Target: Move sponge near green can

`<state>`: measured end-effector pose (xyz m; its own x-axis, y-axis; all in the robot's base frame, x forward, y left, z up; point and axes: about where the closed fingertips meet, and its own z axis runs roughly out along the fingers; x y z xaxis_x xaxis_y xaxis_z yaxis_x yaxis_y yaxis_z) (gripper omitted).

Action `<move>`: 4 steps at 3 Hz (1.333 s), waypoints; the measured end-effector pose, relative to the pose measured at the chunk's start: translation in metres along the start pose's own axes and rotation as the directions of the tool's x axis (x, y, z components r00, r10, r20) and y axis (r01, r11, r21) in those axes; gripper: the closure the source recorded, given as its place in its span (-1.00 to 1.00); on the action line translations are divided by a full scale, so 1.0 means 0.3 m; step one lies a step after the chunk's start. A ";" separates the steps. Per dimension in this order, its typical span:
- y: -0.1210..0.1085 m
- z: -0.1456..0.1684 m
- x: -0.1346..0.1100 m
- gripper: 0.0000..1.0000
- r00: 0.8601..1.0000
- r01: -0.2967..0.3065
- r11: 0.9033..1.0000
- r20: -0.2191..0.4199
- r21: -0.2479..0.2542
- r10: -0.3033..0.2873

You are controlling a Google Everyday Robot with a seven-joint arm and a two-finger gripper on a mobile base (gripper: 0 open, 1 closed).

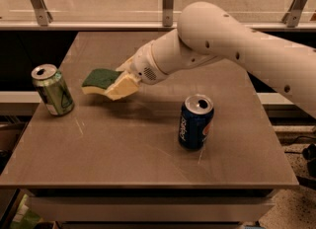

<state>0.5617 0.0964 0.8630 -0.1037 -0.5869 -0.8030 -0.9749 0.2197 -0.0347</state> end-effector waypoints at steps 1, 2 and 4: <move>-0.029 0.080 0.013 1.00 0.999 0.001 1.000 0.035 0.003 -0.001; -0.027 0.123 0.018 1.00 0.999 0.007 1.000 0.034 -0.007 -0.006; -0.007 0.213 0.032 0.65 0.999 0.015 0.998 0.051 -0.061 -0.011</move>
Offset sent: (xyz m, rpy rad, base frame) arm 0.0221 0.0193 -0.0261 0.0472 -0.0163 -0.0063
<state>0.5753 0.1401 0.8173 -0.0823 -0.5487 -0.8320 -0.9865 0.1634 -0.0102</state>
